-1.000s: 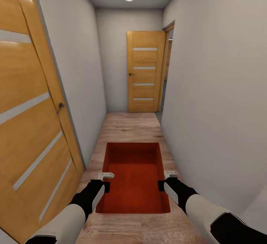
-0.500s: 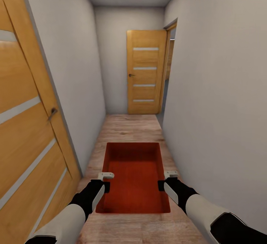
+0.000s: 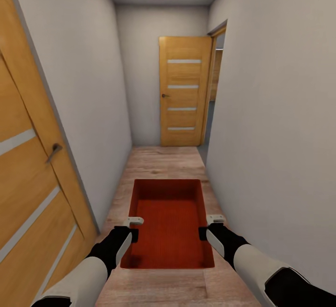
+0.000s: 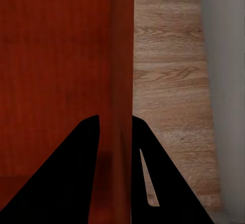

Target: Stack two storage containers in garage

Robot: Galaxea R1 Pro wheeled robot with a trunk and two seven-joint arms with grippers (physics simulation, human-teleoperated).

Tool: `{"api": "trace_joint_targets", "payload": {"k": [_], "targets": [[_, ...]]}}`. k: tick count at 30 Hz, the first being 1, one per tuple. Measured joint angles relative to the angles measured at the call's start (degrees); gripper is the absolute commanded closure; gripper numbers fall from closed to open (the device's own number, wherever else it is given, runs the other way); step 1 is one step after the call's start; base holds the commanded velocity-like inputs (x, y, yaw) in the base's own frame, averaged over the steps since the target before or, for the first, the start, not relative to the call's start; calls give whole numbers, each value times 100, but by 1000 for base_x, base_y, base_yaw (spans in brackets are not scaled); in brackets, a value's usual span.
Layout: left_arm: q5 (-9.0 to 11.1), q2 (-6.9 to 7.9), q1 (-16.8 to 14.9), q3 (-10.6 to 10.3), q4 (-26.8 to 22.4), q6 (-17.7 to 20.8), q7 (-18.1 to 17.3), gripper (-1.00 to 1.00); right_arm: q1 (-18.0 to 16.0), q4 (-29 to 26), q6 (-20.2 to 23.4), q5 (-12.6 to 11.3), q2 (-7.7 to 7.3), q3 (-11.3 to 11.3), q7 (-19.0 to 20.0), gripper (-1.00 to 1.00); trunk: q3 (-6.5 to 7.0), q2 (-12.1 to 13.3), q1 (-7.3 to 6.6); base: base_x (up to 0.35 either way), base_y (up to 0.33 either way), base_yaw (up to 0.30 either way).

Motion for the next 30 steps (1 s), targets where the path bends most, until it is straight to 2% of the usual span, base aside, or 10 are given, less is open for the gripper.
{"api": "trace_joint_targets", "payload": {"k": [30], "targets": [[1, 5, 0, -8, 24, -57, -5, 100, 1, 30, -64, -12, 8, 12, 3, 100, 0, 0, 0, 322, 0, 0]]}}
